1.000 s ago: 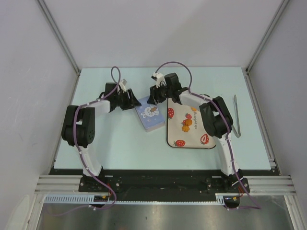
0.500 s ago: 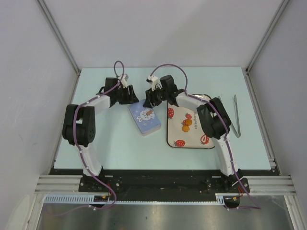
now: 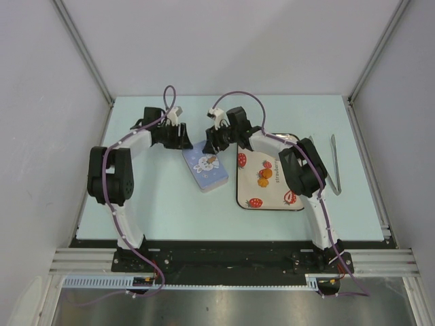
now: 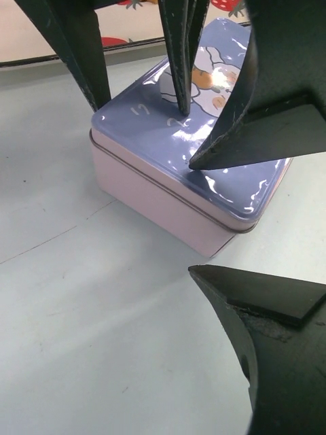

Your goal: Pack the cookies

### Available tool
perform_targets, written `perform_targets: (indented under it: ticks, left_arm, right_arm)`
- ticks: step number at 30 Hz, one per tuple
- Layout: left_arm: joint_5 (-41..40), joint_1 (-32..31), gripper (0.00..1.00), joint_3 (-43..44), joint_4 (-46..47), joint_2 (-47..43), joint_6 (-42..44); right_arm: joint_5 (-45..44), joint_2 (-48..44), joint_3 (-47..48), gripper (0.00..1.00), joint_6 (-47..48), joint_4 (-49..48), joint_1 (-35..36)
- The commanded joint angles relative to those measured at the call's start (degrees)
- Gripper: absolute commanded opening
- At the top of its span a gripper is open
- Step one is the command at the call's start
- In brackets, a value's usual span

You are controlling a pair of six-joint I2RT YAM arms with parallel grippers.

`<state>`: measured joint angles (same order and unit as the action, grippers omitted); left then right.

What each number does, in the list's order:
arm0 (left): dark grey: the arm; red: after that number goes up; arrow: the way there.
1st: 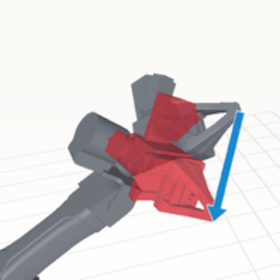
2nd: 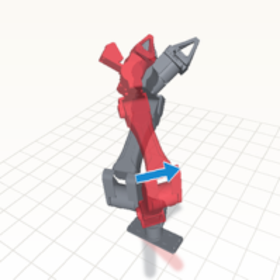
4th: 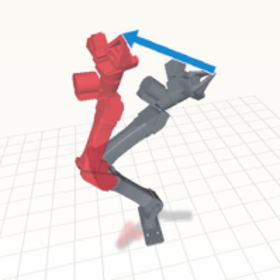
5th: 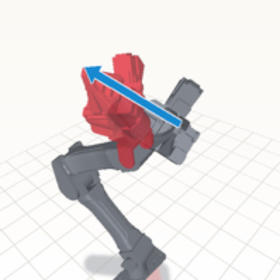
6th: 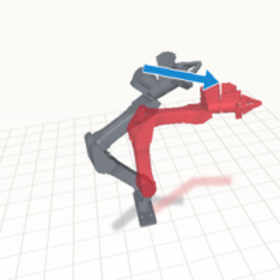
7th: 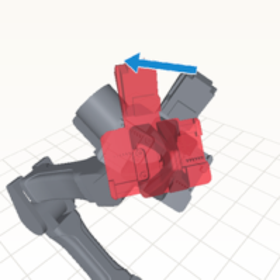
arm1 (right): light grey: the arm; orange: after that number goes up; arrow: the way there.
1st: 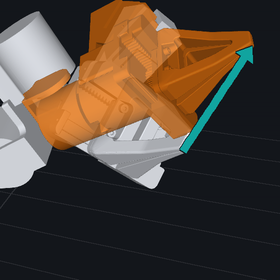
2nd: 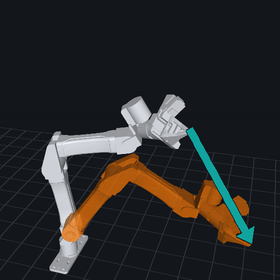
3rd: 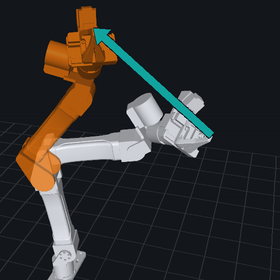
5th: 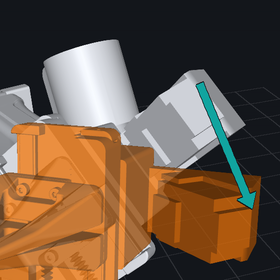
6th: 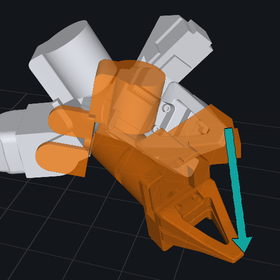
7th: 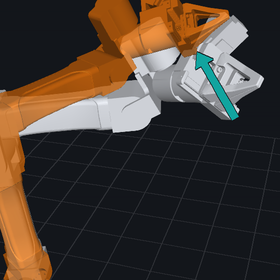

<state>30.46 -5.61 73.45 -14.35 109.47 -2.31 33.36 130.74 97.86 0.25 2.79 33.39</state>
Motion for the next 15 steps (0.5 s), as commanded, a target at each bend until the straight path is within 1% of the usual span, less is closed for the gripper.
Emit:
perform_targets:
  ticks: [1,3,4,5,8,11,15]
  left_arm:
    - [4.4,1.3,0.63,7.7,-11.5,2.7,9.8]
    - [6.0,1.6,0.63,11.2,-14.1,5.0,12.0]
    - [6.7,1.6,0.63,12.7,-17.5,5.9,13.5]
    - [7.1,1.7,0.64,14.7,-18.5,6.5,14.2]
    - [8.6,1.7,0.64,17.2,-21.2,8.6,15.5]
    - [10.8,1.7,0.64,19.0,-24.8,10.5,17.2]
    - [12.6,1.7,0.66,19.1,-27.8,11.1,20.4]
  right_arm:
    - [-1.4,4.5,-2.2,0.59,3.3,11.3,1.6]
    - [-1.5,4.5,-2.1,0.59,3.4,11.5,1.7]
    - [-1.5,4.5,-2.0,0.59,3.4,11.5,1.7]
    - [-1.5,4.4,-2.1,0.59,3.4,11.8,1.7]
    - [-1.7,4.5,-1.9,0.59,3.5,12.0,1.7]
    - [-2.0,4.4,-1.9,0.59,3.6,12.2,1.7]
    - [-2.3,4.4,-2.1,0.6,3.8,12.4,1.7]
